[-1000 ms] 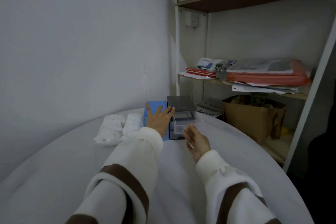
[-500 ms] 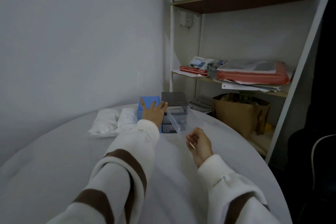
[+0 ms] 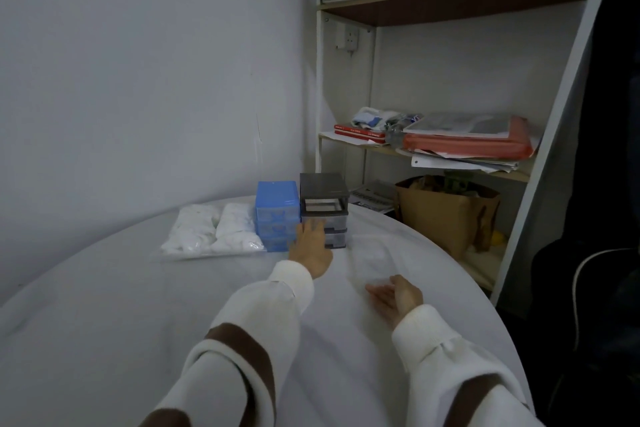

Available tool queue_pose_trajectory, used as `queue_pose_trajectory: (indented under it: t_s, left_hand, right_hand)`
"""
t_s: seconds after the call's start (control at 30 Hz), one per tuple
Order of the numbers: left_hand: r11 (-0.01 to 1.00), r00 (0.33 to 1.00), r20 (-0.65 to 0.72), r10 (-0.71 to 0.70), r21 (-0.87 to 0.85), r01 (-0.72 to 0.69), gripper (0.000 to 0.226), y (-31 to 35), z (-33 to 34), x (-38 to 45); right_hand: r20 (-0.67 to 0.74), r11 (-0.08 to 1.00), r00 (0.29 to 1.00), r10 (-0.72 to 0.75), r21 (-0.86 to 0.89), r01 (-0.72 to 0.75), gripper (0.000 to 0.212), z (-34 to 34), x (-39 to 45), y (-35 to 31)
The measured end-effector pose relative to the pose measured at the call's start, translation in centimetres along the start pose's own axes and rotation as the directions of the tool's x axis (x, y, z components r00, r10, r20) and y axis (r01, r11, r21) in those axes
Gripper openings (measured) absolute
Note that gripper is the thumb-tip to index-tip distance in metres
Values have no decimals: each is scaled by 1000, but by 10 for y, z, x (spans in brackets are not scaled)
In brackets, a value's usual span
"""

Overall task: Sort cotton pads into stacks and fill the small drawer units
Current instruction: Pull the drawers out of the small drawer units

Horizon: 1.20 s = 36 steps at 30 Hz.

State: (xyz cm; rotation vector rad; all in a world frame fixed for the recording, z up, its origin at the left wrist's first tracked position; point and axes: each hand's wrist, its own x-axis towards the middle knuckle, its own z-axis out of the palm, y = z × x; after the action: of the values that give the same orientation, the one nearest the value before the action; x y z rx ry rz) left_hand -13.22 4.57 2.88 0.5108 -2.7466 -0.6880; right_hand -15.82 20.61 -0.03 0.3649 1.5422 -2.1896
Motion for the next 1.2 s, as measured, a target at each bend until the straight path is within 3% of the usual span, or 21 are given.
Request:
queue_pose_trajectory:
  t_s: [0.1, 0.27, 0.4, 0.6, 0.83, 1.07, 1.2]
  left_hand:
    - [932, 994, 38, -102, -345, 109, 50, 1, 5, -4]
    - [860, 983, 3, -185, -483, 164, 39, 2, -10, -2]
    - [907, 983, -92, -162, -407, 111, 40, -1, -27, 8]
    - [978, 980, -200, 6, -205, -48, 48, -10, -46, 29]
    - [964, 979, -44, 201, 184, -189, 69, -22, -48, 51]
    - [940, 971, -51, 235, 266, -214, 74, -31, -39, 58]
    - [925, 971, -47, 233, 319, -206, 77, -30, -40, 60]
  right_hand:
    - [-8, 980, 1000, 25, -196, -26, 11, -4, -3, -5]
    - [88, 923, 996, -35, -380, 66, 13, -1, -15, -12]
    - [273, 957, 962, 5, -282, 75, 16, 26, -19, -9]
    - [292, 989, 956, -24, -133, 66, 17, 81, 7, -5]
    - [256, 997, 965, -52, 70, 35, 23, 116, 48, -11]
    - [298, 980, 955, 3, 189, -62, 21, 126, 55, -15]
    - [253, 976, 967, 9, 210, -64, 25, 123, 54, -10]
